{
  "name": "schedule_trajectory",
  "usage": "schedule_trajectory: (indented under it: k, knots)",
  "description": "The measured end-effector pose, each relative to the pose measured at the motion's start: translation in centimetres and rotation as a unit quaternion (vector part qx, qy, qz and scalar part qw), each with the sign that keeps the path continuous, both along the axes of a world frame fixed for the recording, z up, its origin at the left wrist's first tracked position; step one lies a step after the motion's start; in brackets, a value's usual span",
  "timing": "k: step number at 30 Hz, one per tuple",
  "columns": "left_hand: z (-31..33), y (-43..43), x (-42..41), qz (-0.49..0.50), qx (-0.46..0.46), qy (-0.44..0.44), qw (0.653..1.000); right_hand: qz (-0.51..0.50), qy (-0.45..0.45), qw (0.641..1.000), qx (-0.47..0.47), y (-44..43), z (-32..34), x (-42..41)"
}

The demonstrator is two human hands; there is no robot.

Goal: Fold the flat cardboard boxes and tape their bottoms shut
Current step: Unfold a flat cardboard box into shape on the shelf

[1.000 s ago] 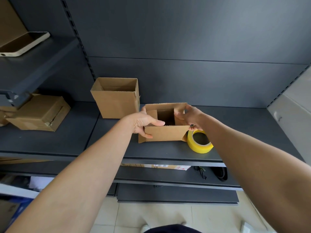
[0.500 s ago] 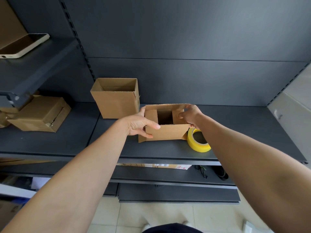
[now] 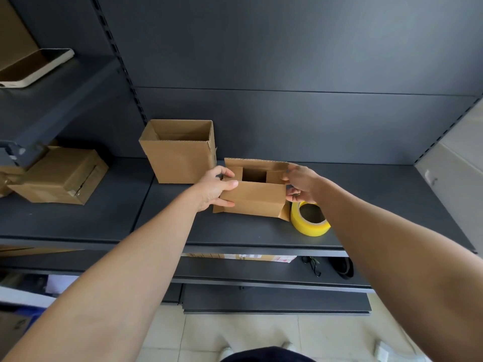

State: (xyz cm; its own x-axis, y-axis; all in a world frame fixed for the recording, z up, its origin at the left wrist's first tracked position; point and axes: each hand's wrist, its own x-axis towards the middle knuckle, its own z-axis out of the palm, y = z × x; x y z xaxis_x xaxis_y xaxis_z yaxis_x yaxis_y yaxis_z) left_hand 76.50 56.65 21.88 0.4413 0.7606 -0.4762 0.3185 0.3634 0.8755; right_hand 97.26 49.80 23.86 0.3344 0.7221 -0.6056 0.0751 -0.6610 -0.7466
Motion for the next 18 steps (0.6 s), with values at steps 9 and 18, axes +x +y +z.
schedule_trajectory:
  k: [9,18]
  knots:
    - [0.2,-0.6,1.8,0.078,0.062,0.089,0.991,0.014,0.114,0.993,0.001,-0.2,0.8,0.1]
    - [3.6,0.3,2.6,0.095,0.043,0.06,0.993,-0.052,0.011,0.999,0.005,1.4,2.9,-0.5]
